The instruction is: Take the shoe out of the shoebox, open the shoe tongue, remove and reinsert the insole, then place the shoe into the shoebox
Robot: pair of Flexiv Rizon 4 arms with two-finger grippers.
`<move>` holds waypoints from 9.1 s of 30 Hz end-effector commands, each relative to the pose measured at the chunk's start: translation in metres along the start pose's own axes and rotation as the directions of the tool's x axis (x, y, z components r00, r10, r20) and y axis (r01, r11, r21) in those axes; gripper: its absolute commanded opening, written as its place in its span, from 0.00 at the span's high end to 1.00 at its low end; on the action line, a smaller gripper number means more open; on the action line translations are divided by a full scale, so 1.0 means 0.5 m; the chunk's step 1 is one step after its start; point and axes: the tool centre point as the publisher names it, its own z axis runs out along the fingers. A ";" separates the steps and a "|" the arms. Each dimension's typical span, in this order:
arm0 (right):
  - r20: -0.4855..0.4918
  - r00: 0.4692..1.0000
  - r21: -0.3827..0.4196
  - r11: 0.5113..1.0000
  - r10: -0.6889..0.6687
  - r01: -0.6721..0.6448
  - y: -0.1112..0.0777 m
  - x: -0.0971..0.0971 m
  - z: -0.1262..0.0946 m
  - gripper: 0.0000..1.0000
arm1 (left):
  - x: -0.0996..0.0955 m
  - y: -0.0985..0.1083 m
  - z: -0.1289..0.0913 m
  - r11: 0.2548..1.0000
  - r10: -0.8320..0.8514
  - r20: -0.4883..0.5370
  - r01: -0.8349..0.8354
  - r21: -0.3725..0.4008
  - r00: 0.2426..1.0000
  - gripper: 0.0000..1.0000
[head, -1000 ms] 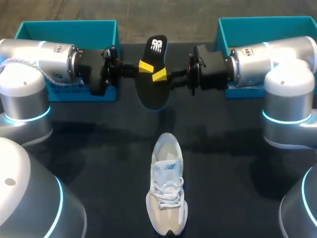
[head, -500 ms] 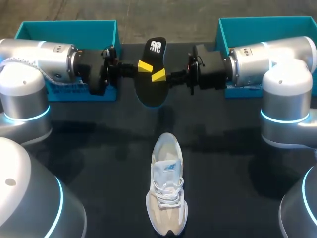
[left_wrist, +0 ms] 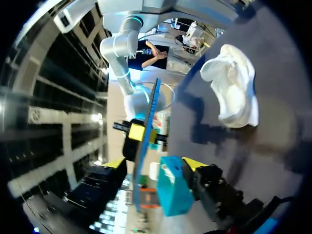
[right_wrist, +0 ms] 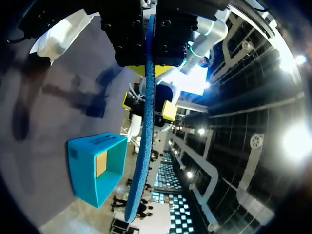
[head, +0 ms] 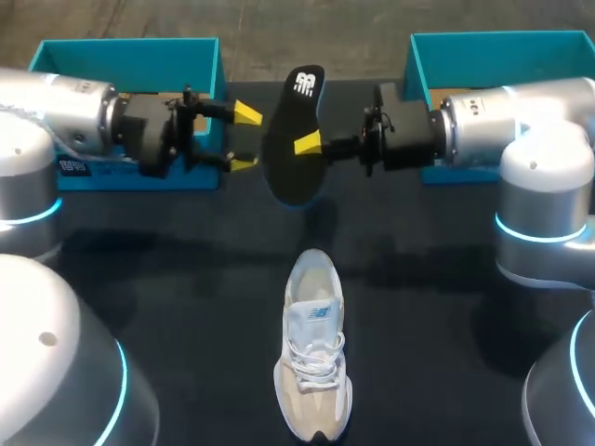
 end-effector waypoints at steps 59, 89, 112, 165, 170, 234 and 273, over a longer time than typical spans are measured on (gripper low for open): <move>0.091 0.914 0.066 0.918 -0.395 0.390 -0.076 -0.076 -0.083 1.00 | 0.159 -0.105 -0.028 0.828 -0.559 -0.495 0.477 -0.293 0.665 0.00; 0.022 0.812 0.084 0.810 -0.583 0.580 -0.105 -0.160 -0.081 1.00 | 0.273 -0.112 0.035 0.589 -0.796 -0.481 0.655 -0.474 0.368 0.00; 0.057 0.716 0.015 0.718 -0.695 0.696 -0.123 -0.214 -0.034 1.00 | 0.353 -0.082 0.063 0.443 -0.882 -0.430 0.645 -0.622 0.191 0.00; 0.183 0.668 -0.010 0.678 -0.721 0.735 -0.173 -0.242 -0.008 1.00 | 0.430 -0.130 0.088 0.280 -0.938 -0.346 0.644 -0.712 0.026 0.00; 0.229 0.663 -0.031 0.675 -0.713 0.737 -0.181 -0.241 -0.001 1.00 | 0.440 -0.131 0.091 0.248 -0.947 -0.321 0.638 -0.729 0.002 0.00; 0.320 0.673 -0.078 0.690 -0.667 0.720 -0.189 -0.252 -0.013 1.00 | 0.445 -0.201 0.073 0.242 -0.968 -0.234 0.584 -0.775 0.091 0.00; 0.291 0.690 -0.054 0.708 -0.663 0.704 -0.189 -0.267 -0.003 1.00 | 0.450 -0.205 0.074 0.230 -0.972 -0.218 0.575 -0.785 0.091 0.00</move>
